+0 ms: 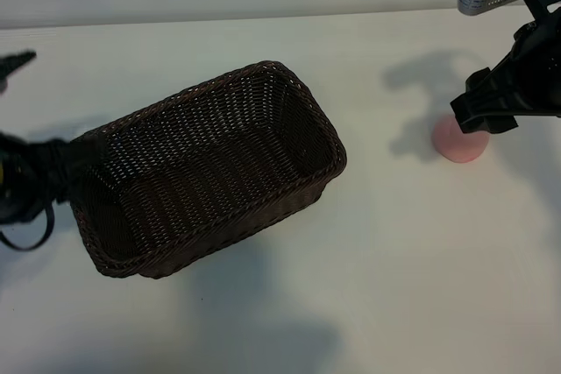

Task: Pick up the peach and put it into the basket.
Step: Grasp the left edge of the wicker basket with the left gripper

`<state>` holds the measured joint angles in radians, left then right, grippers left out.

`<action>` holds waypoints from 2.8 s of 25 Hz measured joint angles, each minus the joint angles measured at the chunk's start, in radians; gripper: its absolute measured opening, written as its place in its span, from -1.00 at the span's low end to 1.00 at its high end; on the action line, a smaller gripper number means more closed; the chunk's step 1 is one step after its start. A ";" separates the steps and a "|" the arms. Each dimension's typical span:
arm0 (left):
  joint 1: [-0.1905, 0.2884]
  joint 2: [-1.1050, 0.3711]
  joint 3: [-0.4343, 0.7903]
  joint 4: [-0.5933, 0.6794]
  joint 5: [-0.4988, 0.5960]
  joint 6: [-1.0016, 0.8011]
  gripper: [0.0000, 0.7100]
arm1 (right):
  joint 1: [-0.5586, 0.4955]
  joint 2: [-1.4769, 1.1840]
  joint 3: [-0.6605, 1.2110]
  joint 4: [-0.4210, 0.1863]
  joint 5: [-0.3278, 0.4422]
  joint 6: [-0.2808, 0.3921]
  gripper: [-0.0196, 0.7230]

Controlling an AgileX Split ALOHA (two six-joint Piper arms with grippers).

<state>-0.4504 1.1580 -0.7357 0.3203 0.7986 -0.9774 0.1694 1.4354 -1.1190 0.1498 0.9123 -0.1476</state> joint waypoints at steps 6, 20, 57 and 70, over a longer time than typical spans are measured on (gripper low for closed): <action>0.000 0.000 0.087 0.040 -0.017 -0.097 0.53 | 0.000 0.000 0.000 0.000 0.000 0.000 0.66; 0.030 0.091 0.116 0.092 -0.115 -0.199 0.53 | 0.000 0.000 0.000 0.000 0.000 0.000 0.66; 0.188 0.257 0.117 -0.038 -0.377 -0.008 0.51 | 0.000 0.000 0.000 0.002 0.000 0.000 0.66; 0.188 0.373 0.117 -0.097 -0.462 0.035 0.47 | 0.000 0.000 0.000 0.002 0.000 0.000 0.66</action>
<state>-0.2627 1.5313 -0.6183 0.2229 0.3362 -0.9419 0.1694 1.4354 -1.1190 0.1522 0.9123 -0.1476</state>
